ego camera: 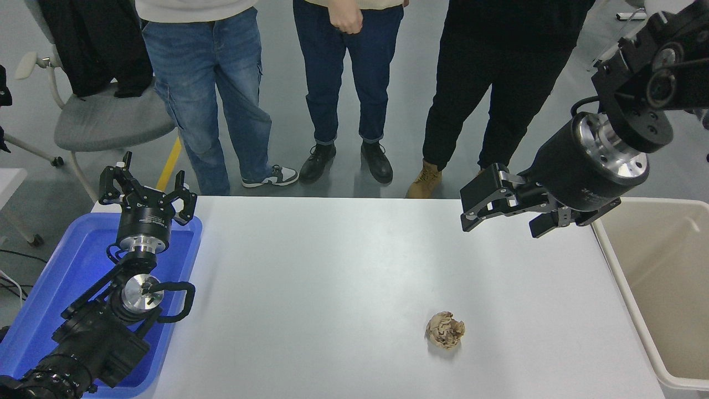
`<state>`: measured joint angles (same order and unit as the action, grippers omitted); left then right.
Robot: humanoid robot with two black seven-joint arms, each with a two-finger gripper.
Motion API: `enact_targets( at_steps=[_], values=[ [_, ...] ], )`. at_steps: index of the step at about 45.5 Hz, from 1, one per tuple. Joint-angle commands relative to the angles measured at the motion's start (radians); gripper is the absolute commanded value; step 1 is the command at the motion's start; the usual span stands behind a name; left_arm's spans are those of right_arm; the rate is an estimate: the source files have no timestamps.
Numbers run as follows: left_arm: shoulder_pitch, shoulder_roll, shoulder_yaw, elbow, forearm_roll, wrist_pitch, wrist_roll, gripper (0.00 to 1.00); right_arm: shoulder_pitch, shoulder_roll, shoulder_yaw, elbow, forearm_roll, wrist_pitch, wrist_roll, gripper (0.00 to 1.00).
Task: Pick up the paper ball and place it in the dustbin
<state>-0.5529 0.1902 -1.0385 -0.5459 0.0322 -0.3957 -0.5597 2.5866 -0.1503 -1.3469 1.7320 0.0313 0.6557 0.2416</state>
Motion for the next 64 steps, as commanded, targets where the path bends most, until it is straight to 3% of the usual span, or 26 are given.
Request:
enact_targets(
  at_steps=[1,12,19,35,44,55,64],
  values=[
    [0.001,-0.002,0.000,0.000,0.001,0.000,0.000,0.99,-0.016,0.034,0.002,0.000,0.010,-0.022,-0.001,1.00],
    [0.001,0.000,-0.002,0.000,0.000,0.000,0.000,0.99,-0.092,0.098,0.009,-0.032,0.010,-0.086,-0.001,1.00],
    [0.001,-0.002,-0.001,0.000,0.000,0.000,0.000,0.99,-0.224,0.150,0.060,-0.074,0.012,-0.221,0.001,1.00],
    [0.001,-0.002,-0.001,0.000,0.000,0.000,0.000,0.99,-0.580,0.150,0.100,-0.181,0.009,-0.484,0.001,1.00],
    [-0.001,-0.002,0.000,0.000,0.000,0.000,0.000,0.99,-0.743,0.150,0.127,-0.256,-0.025,-0.512,-0.001,1.00],
    [-0.001,0.000,0.000,0.000,0.000,0.000,0.000,0.99,-0.899,0.150,0.146,-0.341,-0.149,-0.513,-0.008,1.00],
    [-0.001,-0.002,0.000,0.000,0.000,0.000,0.000,0.99,-1.016,0.150,0.146,-0.448,-0.163,-0.515,-0.010,1.00]
  ],
)
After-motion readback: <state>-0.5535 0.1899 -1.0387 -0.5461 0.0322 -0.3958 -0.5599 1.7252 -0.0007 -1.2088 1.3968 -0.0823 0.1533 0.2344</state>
